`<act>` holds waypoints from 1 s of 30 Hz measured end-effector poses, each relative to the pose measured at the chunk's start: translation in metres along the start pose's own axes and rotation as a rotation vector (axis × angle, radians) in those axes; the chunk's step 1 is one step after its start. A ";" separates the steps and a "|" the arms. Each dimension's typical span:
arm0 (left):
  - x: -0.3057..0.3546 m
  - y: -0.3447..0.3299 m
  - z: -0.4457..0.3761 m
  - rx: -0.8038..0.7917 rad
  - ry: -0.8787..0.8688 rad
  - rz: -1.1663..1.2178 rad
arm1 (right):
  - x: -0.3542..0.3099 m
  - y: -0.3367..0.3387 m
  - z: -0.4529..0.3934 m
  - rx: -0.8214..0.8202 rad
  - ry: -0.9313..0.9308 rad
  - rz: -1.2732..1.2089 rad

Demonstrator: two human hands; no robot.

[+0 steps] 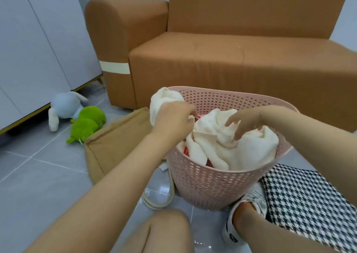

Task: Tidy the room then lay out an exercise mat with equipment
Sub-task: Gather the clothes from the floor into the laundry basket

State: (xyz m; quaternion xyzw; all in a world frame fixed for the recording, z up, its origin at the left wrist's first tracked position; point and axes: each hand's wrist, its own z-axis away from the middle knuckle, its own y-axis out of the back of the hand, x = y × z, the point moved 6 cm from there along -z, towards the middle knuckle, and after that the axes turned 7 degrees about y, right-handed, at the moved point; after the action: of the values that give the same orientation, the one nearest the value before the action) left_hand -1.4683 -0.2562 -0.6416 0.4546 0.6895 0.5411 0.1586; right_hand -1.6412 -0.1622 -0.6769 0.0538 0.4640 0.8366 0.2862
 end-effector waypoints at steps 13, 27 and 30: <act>-0.008 -0.015 -0.003 -0.180 0.136 -0.910 | -0.016 -0.070 -0.006 -0.425 -0.034 -0.019; -0.008 -0.088 0.034 -1.146 0.199 -0.530 | -0.038 -0.048 0.010 -0.176 0.024 0.467; 0.007 -0.057 0.021 -0.451 0.003 -0.598 | -0.045 -0.030 0.000 0.014 0.065 0.489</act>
State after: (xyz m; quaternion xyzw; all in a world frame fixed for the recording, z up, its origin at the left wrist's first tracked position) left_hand -1.4826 -0.2382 -0.6979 0.1861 0.6557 0.6098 0.4045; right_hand -1.5911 -0.1740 -0.6931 0.1396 0.4520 0.8790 0.0598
